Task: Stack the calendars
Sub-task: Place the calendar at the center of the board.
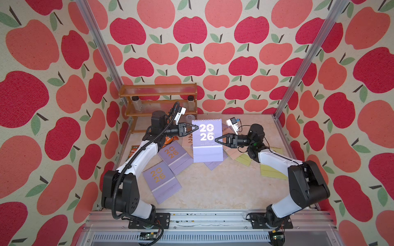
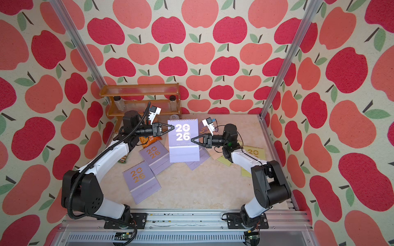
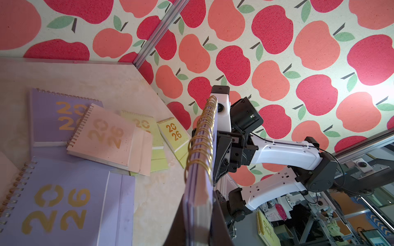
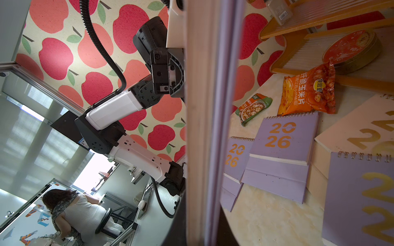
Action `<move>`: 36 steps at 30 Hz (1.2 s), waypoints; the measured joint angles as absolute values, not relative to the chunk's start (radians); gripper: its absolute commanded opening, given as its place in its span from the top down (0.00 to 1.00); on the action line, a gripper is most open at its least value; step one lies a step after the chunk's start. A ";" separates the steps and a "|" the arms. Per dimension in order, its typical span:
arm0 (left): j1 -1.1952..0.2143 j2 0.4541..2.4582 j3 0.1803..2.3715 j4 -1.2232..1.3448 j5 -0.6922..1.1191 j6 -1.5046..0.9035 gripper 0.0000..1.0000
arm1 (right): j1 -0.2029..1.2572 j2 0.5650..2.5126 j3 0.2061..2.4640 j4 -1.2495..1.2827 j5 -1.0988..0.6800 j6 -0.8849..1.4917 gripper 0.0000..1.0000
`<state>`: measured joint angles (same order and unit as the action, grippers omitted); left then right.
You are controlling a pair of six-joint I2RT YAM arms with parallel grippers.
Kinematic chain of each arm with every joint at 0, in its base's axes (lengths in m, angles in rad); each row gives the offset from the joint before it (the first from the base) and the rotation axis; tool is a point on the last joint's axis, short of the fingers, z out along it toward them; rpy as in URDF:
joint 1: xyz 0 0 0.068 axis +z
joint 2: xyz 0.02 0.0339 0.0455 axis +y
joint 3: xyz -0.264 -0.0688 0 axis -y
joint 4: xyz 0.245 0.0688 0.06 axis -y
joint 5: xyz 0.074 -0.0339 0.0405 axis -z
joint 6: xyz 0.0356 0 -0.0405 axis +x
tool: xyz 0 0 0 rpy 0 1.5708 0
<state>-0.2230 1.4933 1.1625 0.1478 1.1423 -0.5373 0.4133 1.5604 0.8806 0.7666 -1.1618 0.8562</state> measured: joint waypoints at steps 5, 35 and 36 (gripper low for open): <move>-0.175 1.493 1.178 0.031 1.117 -0.465 0.35 | 0.410 1.474 0.835 0.438 -1.116 0.715 1.00; -0.155 1.569 1.190 -0.051 1.102 -0.413 0.33 | 0.156 1.311 0.514 -0.384 -0.935 0.397 1.00; -0.156 1.570 1.190 -0.051 1.103 -0.413 0.33 | 0.155 1.313 0.516 -0.393 -0.931 0.390 1.00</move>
